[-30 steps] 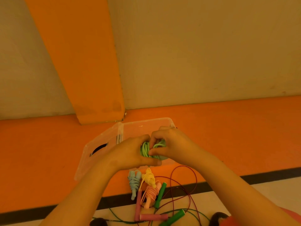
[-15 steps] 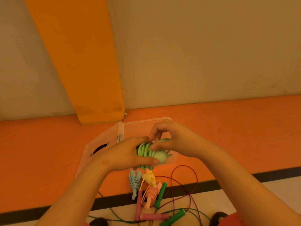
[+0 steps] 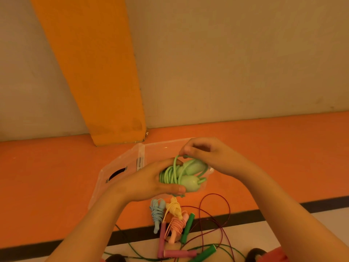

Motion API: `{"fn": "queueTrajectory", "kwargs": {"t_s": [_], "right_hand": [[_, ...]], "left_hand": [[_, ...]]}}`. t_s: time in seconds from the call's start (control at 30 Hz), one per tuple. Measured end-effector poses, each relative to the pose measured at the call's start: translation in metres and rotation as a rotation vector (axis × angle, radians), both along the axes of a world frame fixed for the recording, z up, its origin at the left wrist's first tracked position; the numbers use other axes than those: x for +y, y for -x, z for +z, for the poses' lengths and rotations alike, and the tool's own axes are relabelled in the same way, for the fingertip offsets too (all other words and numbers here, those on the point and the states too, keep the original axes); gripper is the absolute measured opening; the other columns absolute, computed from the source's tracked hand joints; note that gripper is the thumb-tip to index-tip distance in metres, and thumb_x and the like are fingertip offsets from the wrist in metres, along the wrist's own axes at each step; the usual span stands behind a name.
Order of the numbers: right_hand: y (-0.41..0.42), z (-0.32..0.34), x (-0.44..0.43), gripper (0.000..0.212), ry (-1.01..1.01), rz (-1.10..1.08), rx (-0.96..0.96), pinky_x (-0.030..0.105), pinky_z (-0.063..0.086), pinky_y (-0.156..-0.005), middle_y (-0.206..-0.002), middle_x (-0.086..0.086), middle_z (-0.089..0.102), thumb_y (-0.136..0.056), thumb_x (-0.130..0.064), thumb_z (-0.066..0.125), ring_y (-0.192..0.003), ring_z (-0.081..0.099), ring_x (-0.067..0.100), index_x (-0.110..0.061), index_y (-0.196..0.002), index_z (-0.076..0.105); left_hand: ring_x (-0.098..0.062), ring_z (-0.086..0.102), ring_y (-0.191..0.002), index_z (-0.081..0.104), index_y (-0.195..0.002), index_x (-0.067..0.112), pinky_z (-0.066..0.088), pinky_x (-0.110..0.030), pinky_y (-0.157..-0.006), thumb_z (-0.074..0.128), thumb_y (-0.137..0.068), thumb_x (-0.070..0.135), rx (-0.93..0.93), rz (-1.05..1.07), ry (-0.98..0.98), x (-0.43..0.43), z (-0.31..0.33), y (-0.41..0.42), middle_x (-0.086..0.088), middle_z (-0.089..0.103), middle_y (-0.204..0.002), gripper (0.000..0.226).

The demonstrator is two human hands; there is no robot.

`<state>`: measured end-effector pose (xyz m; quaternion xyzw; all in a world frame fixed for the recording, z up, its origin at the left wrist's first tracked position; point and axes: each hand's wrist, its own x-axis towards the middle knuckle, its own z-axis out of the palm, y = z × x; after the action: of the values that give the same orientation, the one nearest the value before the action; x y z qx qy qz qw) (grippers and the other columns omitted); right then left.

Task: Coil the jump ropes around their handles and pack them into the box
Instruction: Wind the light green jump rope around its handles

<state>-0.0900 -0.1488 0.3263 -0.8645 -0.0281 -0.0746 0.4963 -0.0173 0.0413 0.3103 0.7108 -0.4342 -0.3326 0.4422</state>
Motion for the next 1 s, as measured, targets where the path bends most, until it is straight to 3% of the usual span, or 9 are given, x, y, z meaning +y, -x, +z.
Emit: {"fn": "queueTrajectory", "kwargs": {"t_s": [0.13, 0.2, 0.3, 0.4, 0.57, 0.7, 0.87, 1.0], "right_hand": [[0.002, 0.000, 0.002, 0.035, 0.000, 0.038, 0.025, 0.019, 0.050, -0.083, -0.107, -0.004, 0.068, -0.077, -0.035, 0.069, -0.099, 0.063, 0.004, -0.021, -0.109, 0.068], [0.001, 0.000, 0.002, 0.035, 0.008, 0.023, 0.021, 0.014, 0.048, -0.080, -0.106, -0.004, 0.068, -0.078, -0.029, 0.072, -0.095, 0.062, 0.001, -0.018, -0.111, 0.069], [-0.001, -0.002, 0.001, 0.017, -0.019, -0.007, 0.024, 0.018, 0.049, -0.074, -0.096, -0.001, 0.070, -0.082, -0.019, 0.072, -0.084, 0.063, 0.003, -0.013, -0.098, 0.072], [-0.002, -0.003, 0.004, 0.007, -0.055, -0.033, 0.035, 0.015, 0.047, -0.068, -0.084, -0.005, 0.068, -0.083, -0.021, 0.071, -0.074, 0.060, -0.002, -0.015, -0.086, 0.071], [-0.003, -0.006, 0.005, 0.009, -0.092, -0.061, 0.079, 0.017, 0.046, -0.066, -0.078, -0.005, 0.066, -0.079, -0.018, 0.075, -0.071, 0.058, 0.000, -0.012, -0.078, 0.069], [-0.005, -0.005, 0.004, 0.014, -0.125, -0.075, 0.090, 0.010, 0.041, -0.054, -0.061, -0.016, 0.063, -0.077, -0.015, 0.076, -0.058, 0.054, -0.007, -0.006, -0.078, 0.065], [-0.007, -0.007, 0.009, 0.018, -0.041, -0.081, -0.001, 0.013, 0.041, -0.056, -0.067, -0.013, 0.062, -0.075, -0.018, 0.079, -0.061, 0.053, -0.004, -0.008, -0.079, 0.064], [-0.007, -0.011, 0.010, 0.021, -0.020, -0.074, 0.017, 0.015, 0.041, -0.056, -0.071, -0.011, 0.060, -0.077, -0.022, 0.078, -0.063, 0.052, -0.003, -0.009, -0.082, 0.062]], "left_hand": [[-0.011, 0.065, -0.101, 0.053, -0.118, 0.035, 0.053, -0.019, -0.079, 0.071, -0.082, 0.009, -0.029, 0.034, 0.041, -0.001, 0.001, -0.005, -0.001, 0.064, -0.116, 0.047], [-0.007, 0.064, -0.100, 0.053, -0.119, 0.033, 0.051, -0.017, -0.078, 0.071, -0.083, 0.010, -0.038, 0.031, 0.049, -0.002, 0.001, -0.005, -0.001, 0.063, -0.116, 0.046], [-0.004, 0.062, -0.102, 0.052, -0.121, 0.032, 0.050, -0.016, -0.081, 0.070, -0.085, 0.013, -0.074, 0.017, 0.046, -0.004, 0.001, -0.005, 0.001, 0.062, -0.117, 0.045], [-0.008, 0.061, -0.108, 0.051, -0.124, 0.034, 0.053, -0.030, -0.092, 0.063, -0.091, 0.018, -0.127, 0.028, 0.034, -0.005, -0.002, -0.005, 0.003, 0.062, -0.121, 0.039], [-0.009, 0.062, -0.099, 0.051, -0.118, 0.041, 0.051, -0.045, -0.086, 0.070, -0.084, 0.038, -0.384, 0.080, -0.060, -0.004, -0.011, -0.008, 0.011, 0.064, -0.109, 0.040], [-0.004, 0.055, -0.104, 0.045, -0.121, 0.042, 0.049, -0.037, -0.089, 0.076, -0.068, 0.054, -0.557, 0.259, -0.095, -0.005, -0.010, -0.008, 0.015, 0.059, -0.115, 0.062], [0.023, 0.040, -0.089, 0.056, -0.104, 0.035, 0.033, -0.026, -0.080, 0.081, -0.064, 0.045, -0.754, 0.349, 0.036, -0.005, -0.003, -0.005, 0.031, 0.048, -0.085, 0.048], [0.016, 0.045, -0.086, 0.054, -0.098, 0.036, 0.036, -0.029, -0.076, 0.084, -0.059, 0.043, -0.734, 0.356, 0.054, -0.007, -0.007, -0.006, 0.030, 0.049, -0.083, 0.050]]}}
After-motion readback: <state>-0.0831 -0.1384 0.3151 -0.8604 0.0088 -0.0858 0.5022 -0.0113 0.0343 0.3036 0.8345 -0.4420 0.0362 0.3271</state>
